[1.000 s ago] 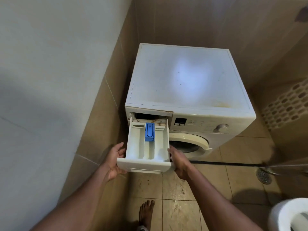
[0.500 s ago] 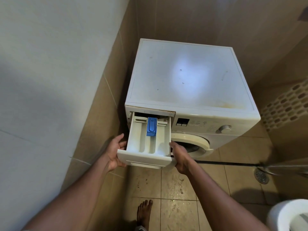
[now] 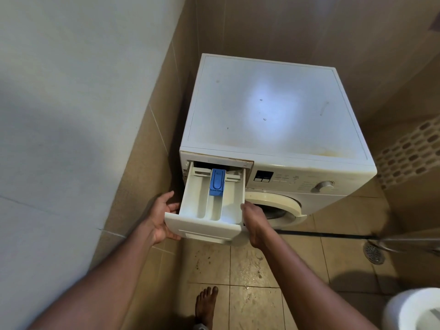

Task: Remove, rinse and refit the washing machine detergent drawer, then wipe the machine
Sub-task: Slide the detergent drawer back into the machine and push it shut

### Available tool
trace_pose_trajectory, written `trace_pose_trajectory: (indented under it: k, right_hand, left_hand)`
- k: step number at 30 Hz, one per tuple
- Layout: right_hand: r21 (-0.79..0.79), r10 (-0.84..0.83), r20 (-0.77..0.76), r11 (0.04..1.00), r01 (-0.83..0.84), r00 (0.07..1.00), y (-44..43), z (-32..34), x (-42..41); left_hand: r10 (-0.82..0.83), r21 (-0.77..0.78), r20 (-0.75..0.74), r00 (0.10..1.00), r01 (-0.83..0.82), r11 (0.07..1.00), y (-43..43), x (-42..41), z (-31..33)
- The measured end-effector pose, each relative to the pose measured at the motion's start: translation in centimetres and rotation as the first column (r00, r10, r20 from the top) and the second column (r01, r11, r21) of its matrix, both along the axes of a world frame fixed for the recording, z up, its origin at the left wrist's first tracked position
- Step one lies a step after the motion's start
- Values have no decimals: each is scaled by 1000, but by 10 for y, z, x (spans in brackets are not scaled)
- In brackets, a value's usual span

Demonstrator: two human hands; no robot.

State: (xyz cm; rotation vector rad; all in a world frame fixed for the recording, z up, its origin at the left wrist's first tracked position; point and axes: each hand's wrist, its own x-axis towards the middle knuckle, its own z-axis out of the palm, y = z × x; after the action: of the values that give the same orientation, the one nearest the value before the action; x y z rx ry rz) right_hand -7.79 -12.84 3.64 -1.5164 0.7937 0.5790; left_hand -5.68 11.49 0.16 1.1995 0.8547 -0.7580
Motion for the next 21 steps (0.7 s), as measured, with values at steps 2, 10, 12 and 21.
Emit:
trace_pose_trajectory:
  k: [2, 10, 12, 21]
  right_hand:
    - [-8, -6, 12, 1000, 6, 1000, 1, -1, 1]
    - [-50, -8, 39, 999, 10, 999, 5, 2, 3]
    - [-62, -12, 34, 998, 14, 999, 5, 0, 6]
    - [-210, 42, 55, 977, -30, 998, 4, -10, 8]
  left_hand:
    - [6, 7, -4, 1000, -6, 1000, 1, 1, 0]
    - [68, 49, -1, 998, -68, 996, 2, 7, 3]
    - [77, 42, -5, 997, -77, 996, 1, 8, 4]
    - [43, 15, -7, 999, -43, 999, -6, 0, 3]
